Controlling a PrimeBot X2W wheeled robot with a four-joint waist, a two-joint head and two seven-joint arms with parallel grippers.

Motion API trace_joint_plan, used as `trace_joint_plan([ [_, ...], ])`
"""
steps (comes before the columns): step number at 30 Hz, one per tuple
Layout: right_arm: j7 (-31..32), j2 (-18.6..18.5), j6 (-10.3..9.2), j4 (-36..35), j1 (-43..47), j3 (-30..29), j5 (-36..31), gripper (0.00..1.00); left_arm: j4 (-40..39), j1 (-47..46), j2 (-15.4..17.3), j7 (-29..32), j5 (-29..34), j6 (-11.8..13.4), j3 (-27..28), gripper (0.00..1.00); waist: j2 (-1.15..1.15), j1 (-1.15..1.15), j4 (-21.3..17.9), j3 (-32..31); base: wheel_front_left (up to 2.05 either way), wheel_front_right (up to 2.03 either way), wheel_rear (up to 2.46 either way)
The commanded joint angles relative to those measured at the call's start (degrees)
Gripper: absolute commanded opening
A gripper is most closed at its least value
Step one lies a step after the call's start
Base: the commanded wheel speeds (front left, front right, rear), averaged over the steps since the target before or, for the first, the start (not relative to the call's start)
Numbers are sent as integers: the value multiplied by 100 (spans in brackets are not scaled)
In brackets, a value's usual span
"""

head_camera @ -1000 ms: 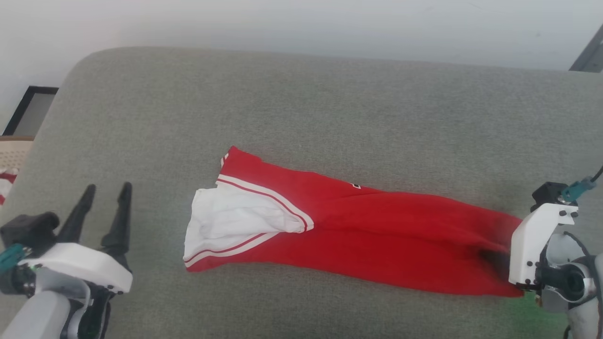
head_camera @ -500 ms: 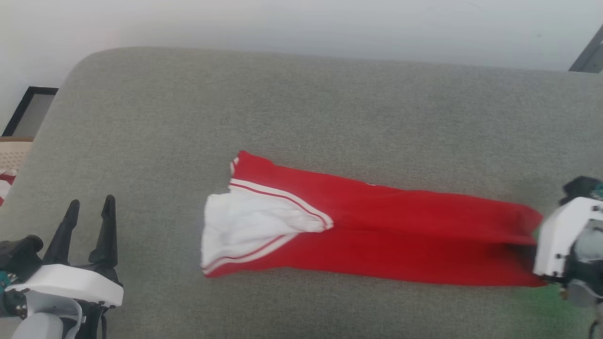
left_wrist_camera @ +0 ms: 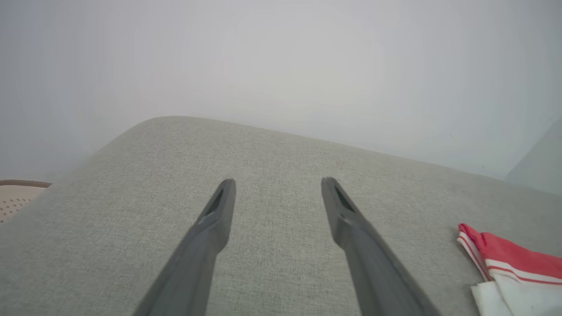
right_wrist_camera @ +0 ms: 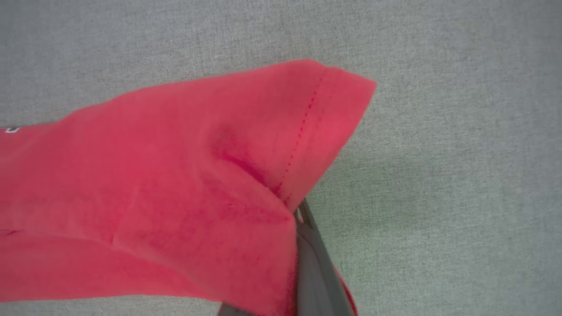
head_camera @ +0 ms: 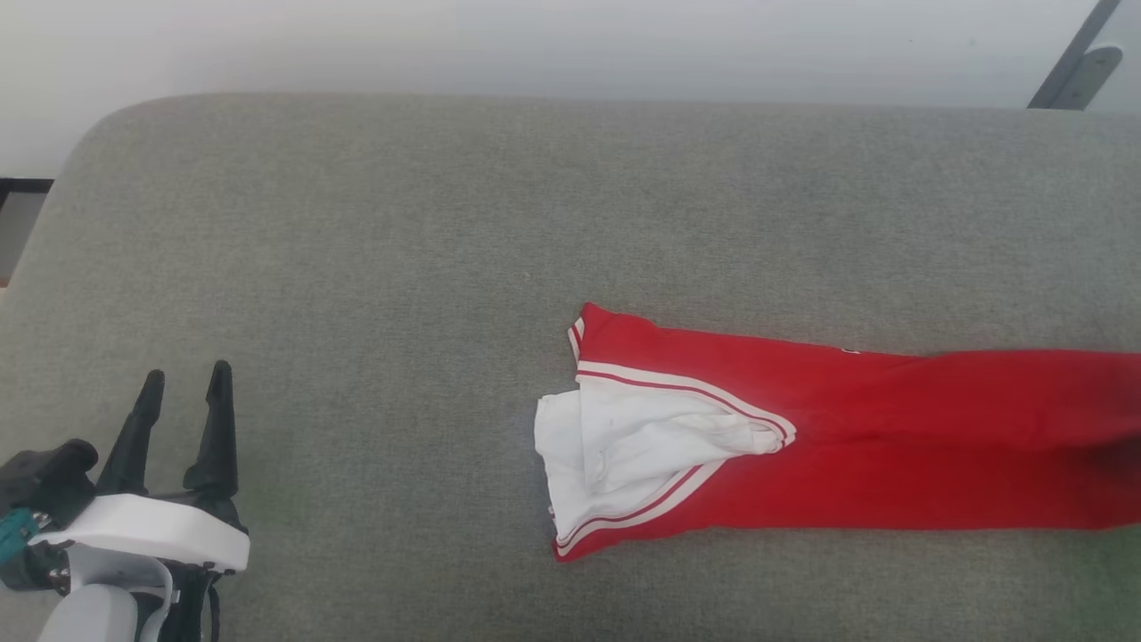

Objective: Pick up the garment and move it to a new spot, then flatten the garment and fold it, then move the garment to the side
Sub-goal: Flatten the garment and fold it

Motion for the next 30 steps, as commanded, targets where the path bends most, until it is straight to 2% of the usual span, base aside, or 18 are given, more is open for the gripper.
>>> trace_joint_plan([
  [1, 33, 10, 1, -37, -48, 44, -31, 0, 18, -61, 0, -26, 43, -19, 38, 100, 0, 0, -28, -1, 0, 0, 0],
  [6, 178, 182, 1, -628, 42, 413, 376, 0, -7, -40, -11, -26, 54, -29, 2, 100, 0, 0, -69, -54, 0, 0, 0],
  [8, 255, 249, 1, -1004, 118, 598, 591, 0, -15, -19, -5, -26, 48, -30, -28, 100, 0, 0, -63, -92, 0, 0, 0],
  [9, 340, 319, 1, -1414, 215, 850, 737, 0, -2, 0, 4, -26, 42, -30, -70, 100, 0, 0, -42, -138, 0, 0, 0],
  [17, 473, 735, 1, -2346, 313, 1738, 850, 0, 67, -35, 15, -26, -2, -31, -282, 100, 0, 0, 126, -298, 0, 0, 0],
  [22, 403, 1159, 1, -2322, 140, 2313, 759, 0, 146, -157, 3, -26, -22, -31, -502, 100, 0, 0, 342, -390, 0, 0, 0],
  [30, 76, 1685, 1, -1677, -238, 3096, 602, 0, 293, -367, -34, -26, -87, -32, -846, 100, 0, 0, 707, -475, 0, 0, 0],
])
